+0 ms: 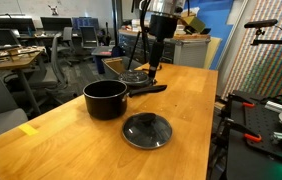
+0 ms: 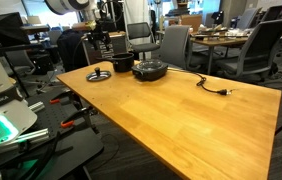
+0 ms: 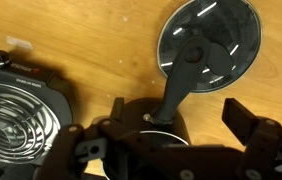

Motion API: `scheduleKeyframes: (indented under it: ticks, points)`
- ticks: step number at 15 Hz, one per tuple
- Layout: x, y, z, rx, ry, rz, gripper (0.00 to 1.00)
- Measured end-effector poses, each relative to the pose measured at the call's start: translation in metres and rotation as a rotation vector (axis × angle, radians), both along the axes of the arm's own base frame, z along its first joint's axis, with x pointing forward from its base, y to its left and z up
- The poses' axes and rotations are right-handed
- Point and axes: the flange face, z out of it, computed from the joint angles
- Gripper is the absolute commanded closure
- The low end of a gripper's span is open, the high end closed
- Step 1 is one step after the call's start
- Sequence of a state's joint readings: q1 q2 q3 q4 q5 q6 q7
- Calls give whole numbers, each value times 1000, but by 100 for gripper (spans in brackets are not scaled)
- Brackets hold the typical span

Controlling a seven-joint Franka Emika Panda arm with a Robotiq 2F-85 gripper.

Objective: Put the pot on the stove, cover it with the lid then turn the stove on

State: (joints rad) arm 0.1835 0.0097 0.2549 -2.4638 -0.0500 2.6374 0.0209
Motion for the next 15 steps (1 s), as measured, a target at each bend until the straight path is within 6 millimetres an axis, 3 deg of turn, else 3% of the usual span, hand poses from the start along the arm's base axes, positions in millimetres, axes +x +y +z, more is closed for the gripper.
scheduleKeyframes:
  ticks: [7, 13, 14, 15]
  points:
    - [23, 13, -52, -20, -5, 44, 0]
    - [48, 28, -81, -55, 17, 35, 0]
    - [48, 29, -86, -70, 39, 33, 25]
    - [48, 29, -92, -94, 66, 29, 26]
